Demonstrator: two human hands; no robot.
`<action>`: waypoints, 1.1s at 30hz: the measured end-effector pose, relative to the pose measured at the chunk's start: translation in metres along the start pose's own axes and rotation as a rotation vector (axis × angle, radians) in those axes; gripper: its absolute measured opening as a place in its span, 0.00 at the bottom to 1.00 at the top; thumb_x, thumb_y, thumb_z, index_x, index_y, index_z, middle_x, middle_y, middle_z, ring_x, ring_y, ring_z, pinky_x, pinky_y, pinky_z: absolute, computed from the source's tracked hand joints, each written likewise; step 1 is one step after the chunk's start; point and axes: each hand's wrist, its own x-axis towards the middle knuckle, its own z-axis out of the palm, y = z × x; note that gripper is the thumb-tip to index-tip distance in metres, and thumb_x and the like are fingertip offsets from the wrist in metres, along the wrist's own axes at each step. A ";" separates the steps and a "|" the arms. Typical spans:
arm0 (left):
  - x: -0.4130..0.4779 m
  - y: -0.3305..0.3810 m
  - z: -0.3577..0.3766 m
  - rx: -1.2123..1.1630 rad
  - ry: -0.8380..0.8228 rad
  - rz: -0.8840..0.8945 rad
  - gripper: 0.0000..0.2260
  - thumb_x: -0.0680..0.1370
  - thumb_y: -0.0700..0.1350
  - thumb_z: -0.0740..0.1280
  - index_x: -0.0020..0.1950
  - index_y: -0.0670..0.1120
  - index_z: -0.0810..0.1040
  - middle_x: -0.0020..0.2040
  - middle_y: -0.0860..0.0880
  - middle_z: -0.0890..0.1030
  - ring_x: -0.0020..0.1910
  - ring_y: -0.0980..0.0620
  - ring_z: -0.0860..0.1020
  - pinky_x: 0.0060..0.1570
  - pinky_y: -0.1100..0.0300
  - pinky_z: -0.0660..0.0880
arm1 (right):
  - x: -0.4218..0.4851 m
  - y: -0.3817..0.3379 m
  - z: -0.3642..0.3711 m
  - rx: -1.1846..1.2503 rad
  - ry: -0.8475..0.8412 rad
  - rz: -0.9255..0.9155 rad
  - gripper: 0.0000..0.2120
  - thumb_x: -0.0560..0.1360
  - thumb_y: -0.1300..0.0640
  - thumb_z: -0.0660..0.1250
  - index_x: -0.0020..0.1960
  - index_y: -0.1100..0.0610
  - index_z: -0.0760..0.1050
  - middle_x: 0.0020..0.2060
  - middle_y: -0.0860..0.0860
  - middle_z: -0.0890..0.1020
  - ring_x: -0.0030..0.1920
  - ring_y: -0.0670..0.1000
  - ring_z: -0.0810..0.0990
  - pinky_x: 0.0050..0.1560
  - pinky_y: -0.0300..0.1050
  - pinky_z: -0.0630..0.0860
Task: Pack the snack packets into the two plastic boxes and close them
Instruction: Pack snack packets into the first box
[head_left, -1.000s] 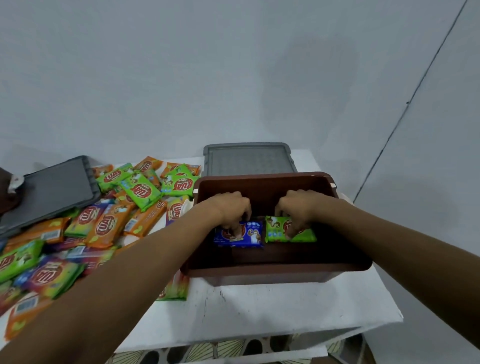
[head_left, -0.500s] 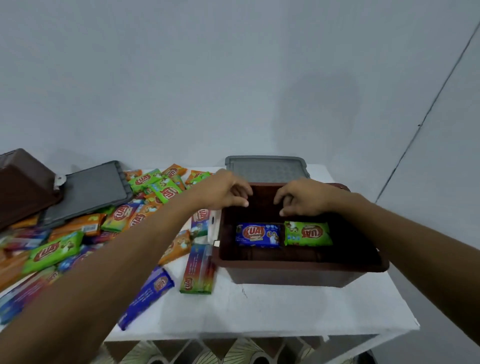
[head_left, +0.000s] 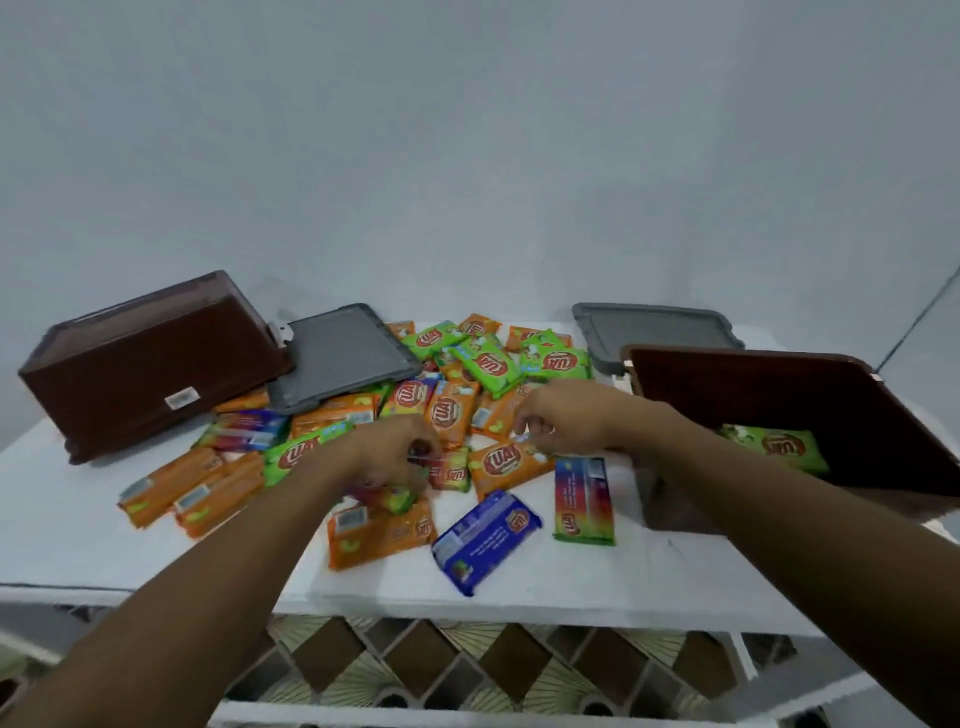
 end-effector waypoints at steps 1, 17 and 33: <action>-0.003 -0.005 0.003 -0.026 -0.016 0.013 0.26 0.68 0.55 0.77 0.64 0.52 0.76 0.62 0.52 0.73 0.60 0.51 0.73 0.59 0.56 0.72 | 0.008 -0.007 0.010 -0.007 -0.049 0.040 0.15 0.75 0.54 0.67 0.61 0.51 0.77 0.52 0.49 0.81 0.49 0.47 0.77 0.51 0.47 0.77; -0.015 -0.037 -0.016 -0.226 0.132 0.160 0.22 0.70 0.61 0.73 0.50 0.46 0.71 0.46 0.50 0.73 0.43 0.52 0.71 0.41 0.57 0.69 | 0.049 -0.025 0.033 0.136 -0.136 0.230 0.20 0.72 0.57 0.72 0.61 0.52 0.70 0.57 0.51 0.77 0.57 0.53 0.76 0.54 0.46 0.73; 0.024 0.062 -0.079 -0.681 0.055 0.178 0.21 0.77 0.59 0.64 0.60 0.44 0.76 0.60 0.43 0.79 0.60 0.49 0.76 0.68 0.44 0.69 | -0.058 0.060 -0.070 0.713 -0.034 0.261 0.09 0.75 0.55 0.71 0.54 0.56 0.78 0.46 0.50 0.86 0.42 0.46 0.84 0.41 0.37 0.78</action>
